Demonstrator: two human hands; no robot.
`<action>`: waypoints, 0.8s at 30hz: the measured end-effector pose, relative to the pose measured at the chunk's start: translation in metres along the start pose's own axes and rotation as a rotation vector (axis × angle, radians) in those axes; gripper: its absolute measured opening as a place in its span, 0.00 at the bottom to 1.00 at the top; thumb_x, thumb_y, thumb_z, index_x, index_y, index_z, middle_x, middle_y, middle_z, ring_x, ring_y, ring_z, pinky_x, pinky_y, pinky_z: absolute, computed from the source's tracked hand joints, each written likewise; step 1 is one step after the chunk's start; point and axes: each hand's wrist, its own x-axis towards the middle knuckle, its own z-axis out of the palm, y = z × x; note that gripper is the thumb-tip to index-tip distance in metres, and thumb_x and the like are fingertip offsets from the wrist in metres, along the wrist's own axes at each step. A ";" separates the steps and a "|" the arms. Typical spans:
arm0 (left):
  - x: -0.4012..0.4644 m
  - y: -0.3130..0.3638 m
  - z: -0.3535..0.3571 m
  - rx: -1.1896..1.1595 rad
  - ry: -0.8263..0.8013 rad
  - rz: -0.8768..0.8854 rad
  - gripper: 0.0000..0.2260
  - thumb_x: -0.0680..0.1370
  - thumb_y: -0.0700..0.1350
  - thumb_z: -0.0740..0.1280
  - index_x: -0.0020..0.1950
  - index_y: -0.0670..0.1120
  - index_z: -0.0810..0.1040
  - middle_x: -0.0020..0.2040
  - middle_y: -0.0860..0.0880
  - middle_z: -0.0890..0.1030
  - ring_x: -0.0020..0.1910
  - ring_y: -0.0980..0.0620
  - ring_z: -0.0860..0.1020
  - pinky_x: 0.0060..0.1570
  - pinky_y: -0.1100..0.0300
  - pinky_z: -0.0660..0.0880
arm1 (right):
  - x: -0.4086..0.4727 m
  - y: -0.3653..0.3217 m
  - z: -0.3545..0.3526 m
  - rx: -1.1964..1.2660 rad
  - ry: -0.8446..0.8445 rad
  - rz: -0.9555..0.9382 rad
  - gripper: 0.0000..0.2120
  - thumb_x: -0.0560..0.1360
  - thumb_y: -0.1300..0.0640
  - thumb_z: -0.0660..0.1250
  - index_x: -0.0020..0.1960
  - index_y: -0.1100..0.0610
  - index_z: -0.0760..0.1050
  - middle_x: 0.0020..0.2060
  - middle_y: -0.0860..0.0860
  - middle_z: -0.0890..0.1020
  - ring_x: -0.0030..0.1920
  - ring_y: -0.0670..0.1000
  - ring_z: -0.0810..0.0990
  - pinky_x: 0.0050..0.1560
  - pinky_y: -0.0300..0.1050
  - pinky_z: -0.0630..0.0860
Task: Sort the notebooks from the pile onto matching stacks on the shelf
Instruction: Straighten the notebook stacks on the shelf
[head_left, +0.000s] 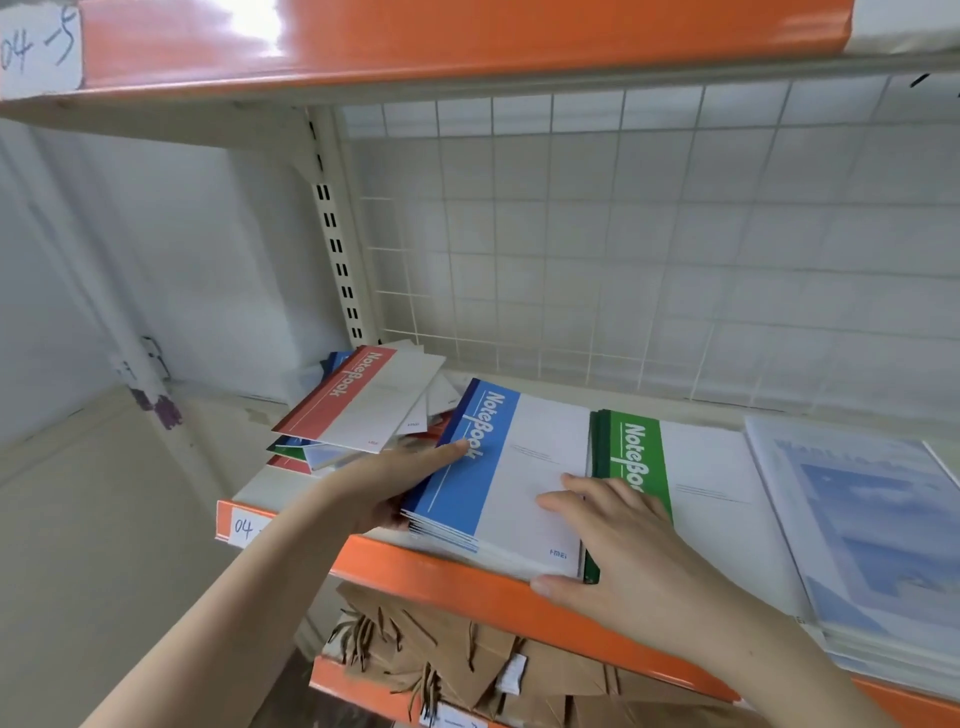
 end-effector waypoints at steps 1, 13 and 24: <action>0.000 0.000 0.000 -0.056 -0.025 -0.002 0.22 0.70 0.57 0.73 0.59 0.49 0.73 0.50 0.46 0.85 0.51 0.47 0.83 0.59 0.46 0.76 | 0.001 0.000 0.000 0.036 0.006 0.011 0.32 0.74 0.33 0.56 0.74 0.42 0.53 0.74 0.42 0.53 0.73 0.44 0.49 0.71 0.45 0.50; -0.026 -0.013 -0.012 -0.419 0.074 0.592 0.35 0.53 0.62 0.80 0.54 0.50 0.75 0.48 0.52 0.85 0.44 0.51 0.84 0.36 0.59 0.81 | 0.062 0.004 -0.026 1.275 0.258 0.221 0.43 0.73 0.43 0.66 0.78 0.54 0.45 0.61 0.45 0.75 0.60 0.45 0.76 0.64 0.44 0.68; -0.018 -0.029 -0.015 -0.073 0.140 0.752 0.33 0.63 0.56 0.74 0.64 0.59 0.63 0.52 0.66 0.79 0.53 0.65 0.78 0.45 0.70 0.76 | 0.076 -0.004 -0.018 1.419 0.271 -0.078 0.44 0.55 0.37 0.79 0.65 0.55 0.71 0.56 0.52 0.82 0.57 0.52 0.81 0.52 0.43 0.78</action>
